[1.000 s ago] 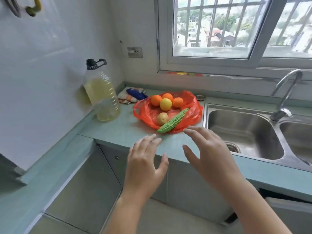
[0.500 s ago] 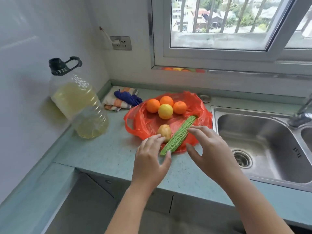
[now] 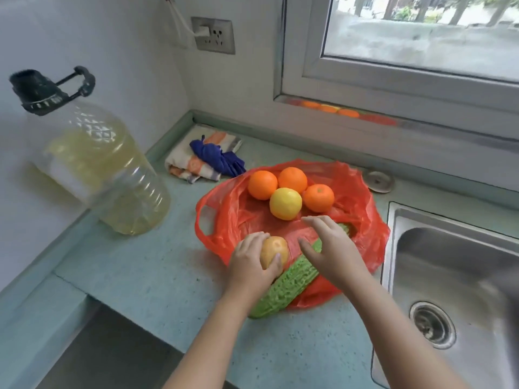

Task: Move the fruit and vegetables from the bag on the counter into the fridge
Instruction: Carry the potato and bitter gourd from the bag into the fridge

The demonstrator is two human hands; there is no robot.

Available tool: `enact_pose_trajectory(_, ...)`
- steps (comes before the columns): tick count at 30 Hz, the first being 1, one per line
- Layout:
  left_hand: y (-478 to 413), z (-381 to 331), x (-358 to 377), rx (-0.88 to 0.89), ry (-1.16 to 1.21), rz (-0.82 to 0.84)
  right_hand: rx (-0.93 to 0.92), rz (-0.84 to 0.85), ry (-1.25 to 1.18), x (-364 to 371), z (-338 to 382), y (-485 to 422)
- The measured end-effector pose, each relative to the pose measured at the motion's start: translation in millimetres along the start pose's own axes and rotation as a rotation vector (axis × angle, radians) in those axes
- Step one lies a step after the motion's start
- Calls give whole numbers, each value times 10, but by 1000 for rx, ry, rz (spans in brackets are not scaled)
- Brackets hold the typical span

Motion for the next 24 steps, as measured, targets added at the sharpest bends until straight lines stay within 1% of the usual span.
enact_pose_trajectory(5,-198,137,211,-76,-19,84,49,47,-114,160,-326,-370)
enact_pose_trajectory(11,-277,299,426,-159,-22,168,1,218,-53,415,-484,-503)
enact_pose_trajectory(16,-290,357,557,-220,-19,215,-25,245,-51,492,-598,-439)
enact_pose_trajectory(21,-281,391,592,-257,27,214,-75,256,-32,541,-624,-374)
enact_pose_trajectory(24,-268,388,504,-258,77,152,-109,285,-4,598,-660,-339)
Point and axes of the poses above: each hand's wrist, its own y-axis away from the middle knuckle, its own x-axis out of the palm, z = x × y, the point moved 10 cm from there along -y, towards the middle knuckle, and after that the axes turned 12 degrees about z, right-handed, at the moved point
